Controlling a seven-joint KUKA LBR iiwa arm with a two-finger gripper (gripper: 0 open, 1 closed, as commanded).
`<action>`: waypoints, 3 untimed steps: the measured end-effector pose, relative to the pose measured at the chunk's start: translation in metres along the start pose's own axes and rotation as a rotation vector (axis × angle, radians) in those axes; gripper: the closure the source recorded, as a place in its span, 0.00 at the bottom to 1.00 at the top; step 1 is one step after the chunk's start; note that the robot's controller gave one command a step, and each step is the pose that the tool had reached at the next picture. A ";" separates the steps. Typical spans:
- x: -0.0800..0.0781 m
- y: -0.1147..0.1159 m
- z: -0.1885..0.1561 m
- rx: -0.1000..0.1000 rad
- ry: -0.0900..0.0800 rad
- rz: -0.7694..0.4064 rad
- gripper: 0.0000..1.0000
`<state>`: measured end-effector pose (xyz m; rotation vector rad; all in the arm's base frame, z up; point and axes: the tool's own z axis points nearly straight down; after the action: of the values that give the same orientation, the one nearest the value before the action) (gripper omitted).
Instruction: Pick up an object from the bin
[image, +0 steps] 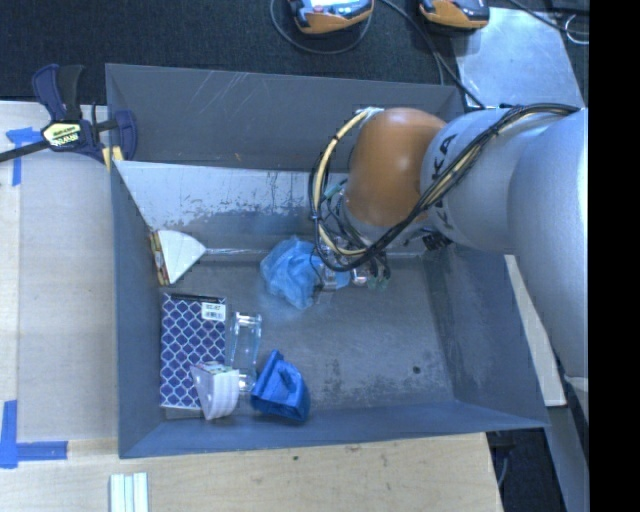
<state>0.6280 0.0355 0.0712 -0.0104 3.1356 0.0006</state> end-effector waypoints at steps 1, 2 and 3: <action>0.003 -0.013 -0.005 0.000 0.000 -0.012 1.00; 0.001 -0.003 -0.001 0.000 -0.003 -0.006 1.00; 0.007 -0.019 -0.009 0.000 0.003 -0.041 1.00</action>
Offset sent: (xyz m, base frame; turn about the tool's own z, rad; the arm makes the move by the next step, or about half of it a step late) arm -0.0019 -0.0027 0.0001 -0.0056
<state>0.6206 0.0167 0.0806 -0.0745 3.1373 0.0001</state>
